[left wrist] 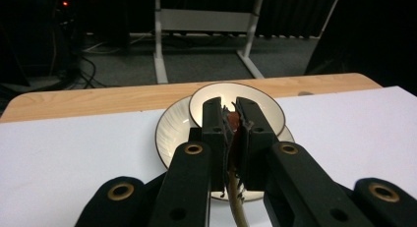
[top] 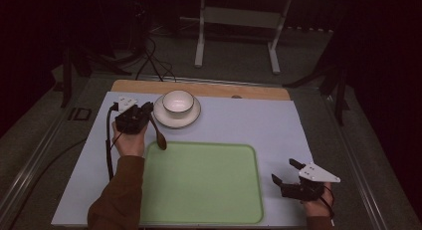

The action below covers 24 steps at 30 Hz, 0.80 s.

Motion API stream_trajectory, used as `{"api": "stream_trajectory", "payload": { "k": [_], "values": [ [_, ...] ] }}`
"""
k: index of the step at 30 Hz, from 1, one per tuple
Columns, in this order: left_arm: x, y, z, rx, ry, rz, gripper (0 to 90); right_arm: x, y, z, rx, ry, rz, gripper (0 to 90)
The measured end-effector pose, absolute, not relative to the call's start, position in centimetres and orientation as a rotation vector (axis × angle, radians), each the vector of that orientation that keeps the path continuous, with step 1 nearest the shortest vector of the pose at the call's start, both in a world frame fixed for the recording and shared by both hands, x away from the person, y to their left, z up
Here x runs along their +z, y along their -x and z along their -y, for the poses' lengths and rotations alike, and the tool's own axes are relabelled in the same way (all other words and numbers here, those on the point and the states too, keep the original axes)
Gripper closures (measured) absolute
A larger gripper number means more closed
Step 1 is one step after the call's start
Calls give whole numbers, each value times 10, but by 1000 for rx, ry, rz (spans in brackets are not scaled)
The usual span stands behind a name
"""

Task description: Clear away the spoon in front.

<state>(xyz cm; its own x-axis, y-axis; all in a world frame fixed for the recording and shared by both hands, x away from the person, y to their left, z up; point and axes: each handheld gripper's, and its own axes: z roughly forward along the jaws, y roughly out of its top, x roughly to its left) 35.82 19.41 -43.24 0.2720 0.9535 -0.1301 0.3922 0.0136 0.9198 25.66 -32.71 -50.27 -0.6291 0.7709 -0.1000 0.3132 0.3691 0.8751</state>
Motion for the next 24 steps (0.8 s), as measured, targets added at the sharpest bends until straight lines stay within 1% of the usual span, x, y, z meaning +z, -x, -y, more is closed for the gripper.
{"api": "stream_trajectory", "payload": {
  "k": [18,19,24],
  "values": [
    [-417,-328,-206,538,-1657,-1182,840,-503,-257,327,1205,-938,-2129,145],
    [-416,-325,-208,482,-1682,-1163,840,-503,-256,327,1205,-937,-2129,145],
    [-422,-314,-212,401,-1755,-1127,839,-503,-257,327,1204,-940,-2129,145]
  ]
}}
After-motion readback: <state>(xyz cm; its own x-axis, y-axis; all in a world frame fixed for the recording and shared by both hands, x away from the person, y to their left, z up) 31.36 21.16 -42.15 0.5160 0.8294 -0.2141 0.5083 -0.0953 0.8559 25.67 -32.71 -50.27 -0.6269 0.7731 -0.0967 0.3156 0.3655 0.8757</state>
